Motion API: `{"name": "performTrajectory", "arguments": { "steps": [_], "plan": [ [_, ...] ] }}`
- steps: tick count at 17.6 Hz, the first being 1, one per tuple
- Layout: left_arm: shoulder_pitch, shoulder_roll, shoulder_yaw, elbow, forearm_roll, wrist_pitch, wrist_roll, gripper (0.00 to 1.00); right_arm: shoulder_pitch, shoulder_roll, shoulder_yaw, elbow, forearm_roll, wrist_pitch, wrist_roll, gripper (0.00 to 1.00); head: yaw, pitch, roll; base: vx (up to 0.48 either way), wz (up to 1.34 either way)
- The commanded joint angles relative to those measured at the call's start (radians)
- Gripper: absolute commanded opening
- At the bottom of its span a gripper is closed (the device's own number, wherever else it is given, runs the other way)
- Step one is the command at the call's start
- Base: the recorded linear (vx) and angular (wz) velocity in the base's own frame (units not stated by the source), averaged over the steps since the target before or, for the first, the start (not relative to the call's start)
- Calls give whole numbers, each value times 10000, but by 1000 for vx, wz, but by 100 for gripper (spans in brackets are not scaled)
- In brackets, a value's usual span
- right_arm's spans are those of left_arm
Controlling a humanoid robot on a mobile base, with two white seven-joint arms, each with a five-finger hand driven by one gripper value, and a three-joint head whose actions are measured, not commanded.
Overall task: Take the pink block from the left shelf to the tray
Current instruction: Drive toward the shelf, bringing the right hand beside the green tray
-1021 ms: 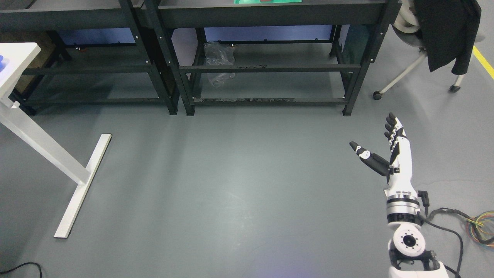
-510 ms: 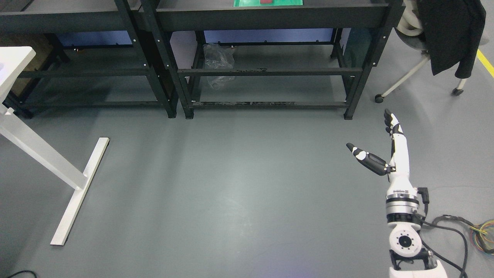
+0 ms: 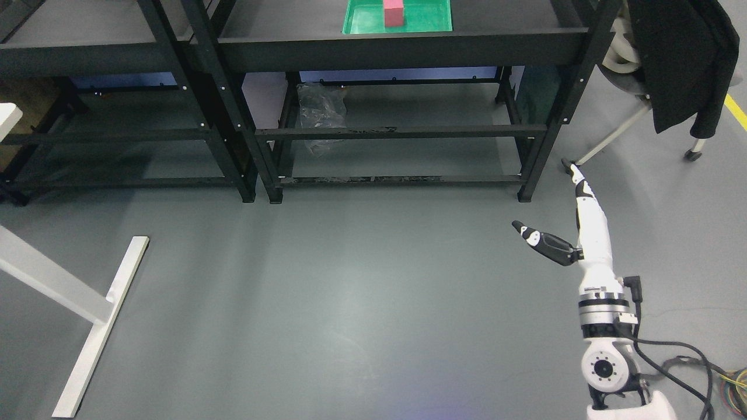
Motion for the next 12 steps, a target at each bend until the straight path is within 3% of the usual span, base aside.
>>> {"name": "performTrajectory", "arguments": {
  "steps": [1,5,12],
  "plan": [
    [201,174,0,-174,0,4,1,100,-127,-175,183,-20,3267,562,-136,99,0,0,0,211,-96],
    [201,174,0,-174,0,4,1,100,-112,-175,551,-20,5068,1194,-121,99,0,0,0,212,-29],
    [201,174,0,-174,0,4,1,100,-19,-175,1012,-20,4994,1270,-427,99,0,0,0,220,163]
  ]
}}
